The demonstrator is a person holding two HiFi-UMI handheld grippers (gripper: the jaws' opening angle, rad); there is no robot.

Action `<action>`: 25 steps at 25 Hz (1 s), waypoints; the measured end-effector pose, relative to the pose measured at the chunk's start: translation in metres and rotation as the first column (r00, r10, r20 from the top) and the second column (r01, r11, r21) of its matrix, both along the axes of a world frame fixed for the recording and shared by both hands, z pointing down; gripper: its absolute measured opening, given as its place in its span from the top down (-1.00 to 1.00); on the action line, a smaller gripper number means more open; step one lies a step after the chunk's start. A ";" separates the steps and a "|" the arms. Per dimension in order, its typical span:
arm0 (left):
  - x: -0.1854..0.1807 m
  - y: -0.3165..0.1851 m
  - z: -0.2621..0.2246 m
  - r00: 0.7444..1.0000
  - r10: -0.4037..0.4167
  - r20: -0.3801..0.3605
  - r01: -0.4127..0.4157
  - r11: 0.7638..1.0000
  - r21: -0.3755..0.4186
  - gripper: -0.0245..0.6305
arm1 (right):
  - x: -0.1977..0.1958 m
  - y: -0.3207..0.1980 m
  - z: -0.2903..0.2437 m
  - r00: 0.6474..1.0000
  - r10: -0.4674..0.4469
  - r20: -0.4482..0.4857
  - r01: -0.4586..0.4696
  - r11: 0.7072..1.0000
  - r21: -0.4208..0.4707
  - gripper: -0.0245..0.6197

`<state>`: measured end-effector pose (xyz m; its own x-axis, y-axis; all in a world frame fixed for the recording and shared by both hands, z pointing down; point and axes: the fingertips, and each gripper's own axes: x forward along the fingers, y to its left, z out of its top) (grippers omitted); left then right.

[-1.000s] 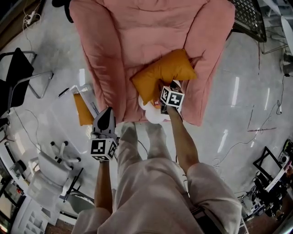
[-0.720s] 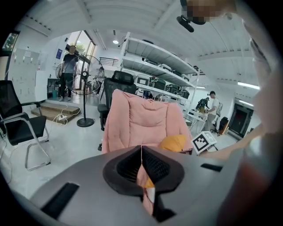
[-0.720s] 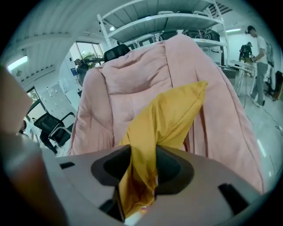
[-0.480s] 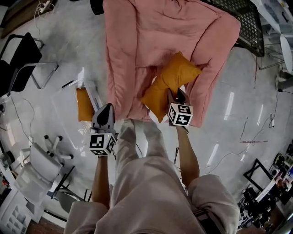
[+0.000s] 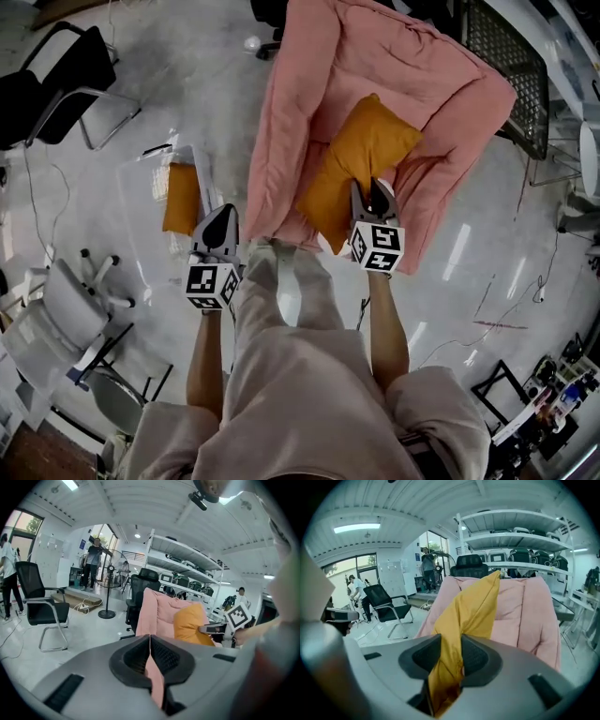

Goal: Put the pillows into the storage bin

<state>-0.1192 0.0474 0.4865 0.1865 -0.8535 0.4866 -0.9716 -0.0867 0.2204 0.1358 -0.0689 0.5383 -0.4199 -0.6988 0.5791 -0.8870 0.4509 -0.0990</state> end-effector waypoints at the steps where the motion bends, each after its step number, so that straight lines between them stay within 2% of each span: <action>1: -0.008 0.004 -0.001 1.000 -0.019 0.000 0.019 1.000 0.004 0.89 | -0.012 -0.002 -0.011 1.000 -0.022 0.004 0.022 1.000 0.022 0.52; 2: -0.017 0.008 -0.002 0.999 -0.039 -0.001 0.039 0.999 0.007 0.89 | -0.026 -0.004 -0.020 0.999 -0.048 0.010 0.047 0.998 0.044 0.65; 4: -0.037 0.018 -0.002 0.996 -0.085 -0.003 0.085 0.996 0.011 0.89 | -0.061 -0.005 -0.030 0.993 -0.117 0.010 0.116 0.990 0.076 0.70; 6: -0.055 0.032 -0.003 0.991 -0.131 -0.006 0.131 0.991 0.008 0.89 | -0.092 -0.008 -0.019 0.987 -0.163 0.013 0.162 0.985 0.064 0.77; 8: -0.070 0.038 -0.003 0.985 -0.173 -0.009 0.173 0.985 0.017 0.89 | -0.114 -0.019 -0.010 0.983 -0.181 0.031 0.179 0.983 0.041 0.77; 10: -0.088 0.049 -0.002 0.976 -0.216 -0.016 0.216 0.976 0.019 0.89 | -0.137 -0.019 -0.014 0.975 -0.221 0.017 0.220 0.974 0.055 0.79; 15: -0.125 0.081 0.008 0.949 -0.315 -0.021 0.315 0.949 -0.005 0.89 | -0.194 0.003 -0.039 0.934 -0.359 0.004 0.356 0.929 0.097 0.80; 18: -0.145 0.094 0.005 0.926 -0.376 -0.024 0.376 0.927 0.007 0.89 | -0.245 0.019 -0.057 0.884 -0.467 0.010 0.461 0.876 0.139 0.80; 22: -0.179 0.117 0.000 0.892 -0.452 -0.012 0.452 0.892 0.019 0.89 | -0.320 0.051 -0.065 0.790 -0.613 -0.018 0.606 0.775 0.178 0.80; 25: -0.216 0.149 -0.001 0.849 -0.528 -0.002 0.528 0.849 0.022 0.89 | -0.380 0.079 -0.063 0.726 -0.687 0.007 0.675 0.715 0.183 0.83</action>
<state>-0.3347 0.1964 0.4860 -0.2970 -0.8328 0.4672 -0.8732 0.4349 0.2202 -0.2442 0.0097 0.4753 -0.8523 -0.2851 0.4385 -0.3269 0.9448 -0.0212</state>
